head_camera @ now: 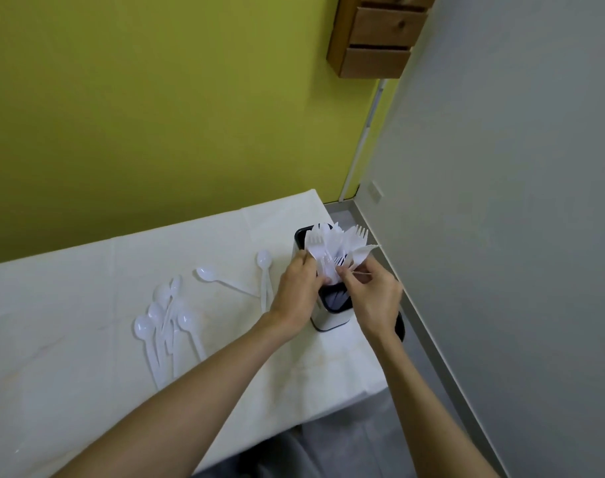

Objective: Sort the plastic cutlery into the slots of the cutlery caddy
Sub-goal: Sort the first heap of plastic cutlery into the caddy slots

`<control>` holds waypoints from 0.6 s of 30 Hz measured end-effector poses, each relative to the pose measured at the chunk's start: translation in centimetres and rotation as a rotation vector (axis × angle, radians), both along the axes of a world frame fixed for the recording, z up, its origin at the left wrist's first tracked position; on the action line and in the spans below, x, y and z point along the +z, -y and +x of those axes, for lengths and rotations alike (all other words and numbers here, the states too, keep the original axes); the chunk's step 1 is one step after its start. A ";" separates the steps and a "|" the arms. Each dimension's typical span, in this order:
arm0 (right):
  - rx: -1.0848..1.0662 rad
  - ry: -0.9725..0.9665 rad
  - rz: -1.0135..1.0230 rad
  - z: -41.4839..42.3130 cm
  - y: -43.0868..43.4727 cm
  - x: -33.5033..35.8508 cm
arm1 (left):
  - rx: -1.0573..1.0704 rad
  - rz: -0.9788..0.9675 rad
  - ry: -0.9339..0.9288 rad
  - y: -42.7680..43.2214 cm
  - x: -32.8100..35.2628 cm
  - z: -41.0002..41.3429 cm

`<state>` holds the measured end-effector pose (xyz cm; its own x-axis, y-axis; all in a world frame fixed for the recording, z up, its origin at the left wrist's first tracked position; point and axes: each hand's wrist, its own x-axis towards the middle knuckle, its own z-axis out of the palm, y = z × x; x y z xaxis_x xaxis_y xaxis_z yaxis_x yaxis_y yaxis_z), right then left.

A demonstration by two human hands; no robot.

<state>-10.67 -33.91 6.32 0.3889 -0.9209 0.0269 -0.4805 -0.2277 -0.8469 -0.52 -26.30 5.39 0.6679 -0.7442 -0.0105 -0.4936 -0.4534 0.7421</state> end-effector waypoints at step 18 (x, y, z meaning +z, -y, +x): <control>0.107 0.043 -0.101 -1.4 0.0 1.0 | -0.163 -0.116 -0.023 -2.1 -1.1 0.5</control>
<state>-12.08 -33.87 7.27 0.4811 -0.8660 0.1362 -0.4129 -0.3609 -0.8362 0.03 -24.20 4.31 0.5389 -0.8396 0.0679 -0.5359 -0.2796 0.7966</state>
